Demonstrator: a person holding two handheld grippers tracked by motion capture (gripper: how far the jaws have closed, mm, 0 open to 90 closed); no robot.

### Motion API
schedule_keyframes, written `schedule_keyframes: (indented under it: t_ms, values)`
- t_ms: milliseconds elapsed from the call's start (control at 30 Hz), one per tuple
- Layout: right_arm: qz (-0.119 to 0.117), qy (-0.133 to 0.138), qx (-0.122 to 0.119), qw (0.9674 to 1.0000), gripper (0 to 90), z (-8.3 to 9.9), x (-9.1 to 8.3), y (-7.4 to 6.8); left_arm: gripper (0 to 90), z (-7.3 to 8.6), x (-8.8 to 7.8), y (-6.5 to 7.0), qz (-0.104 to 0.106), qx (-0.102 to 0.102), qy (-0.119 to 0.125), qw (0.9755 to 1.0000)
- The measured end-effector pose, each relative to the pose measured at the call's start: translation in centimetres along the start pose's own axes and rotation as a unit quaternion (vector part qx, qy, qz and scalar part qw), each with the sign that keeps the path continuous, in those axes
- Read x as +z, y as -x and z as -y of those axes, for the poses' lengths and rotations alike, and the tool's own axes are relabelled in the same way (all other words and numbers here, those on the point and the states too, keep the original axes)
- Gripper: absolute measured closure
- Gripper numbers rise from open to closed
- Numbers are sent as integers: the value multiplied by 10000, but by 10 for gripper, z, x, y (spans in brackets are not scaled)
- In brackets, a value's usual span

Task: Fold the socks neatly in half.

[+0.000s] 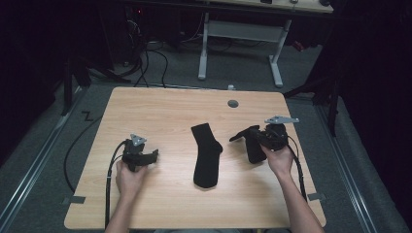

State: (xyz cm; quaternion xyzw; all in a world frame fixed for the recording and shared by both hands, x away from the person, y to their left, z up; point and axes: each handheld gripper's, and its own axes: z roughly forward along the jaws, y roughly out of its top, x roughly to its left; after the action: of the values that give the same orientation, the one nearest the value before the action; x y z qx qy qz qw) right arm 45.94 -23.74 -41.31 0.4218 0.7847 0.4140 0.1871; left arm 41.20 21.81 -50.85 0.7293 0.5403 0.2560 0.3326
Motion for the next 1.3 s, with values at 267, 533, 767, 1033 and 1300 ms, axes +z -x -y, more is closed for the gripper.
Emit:
schedule_keyframes:
  t_ms: [267,533,767,1033,1300]
  values:
    - [-99,80,-81,9999,873,-10,-3,-12,269,0,0,0,-2,-1,3,10000]
    - [-285,150,-202,9993,873,-25,1,-29,269,0,0,0,-2,0,3,10000]
    - [-361,82,-261,9990,873,-37,14,-44,269,0,0,0,-1,-1,4,10000]
    - [-379,-37,-290,9989,873,-51,36,-61,268,0,0,0,5,0,0,10000]
    - [-302,-195,-296,9989,873,-64,62,-74,267,0,0,0,2,2,2,10000]
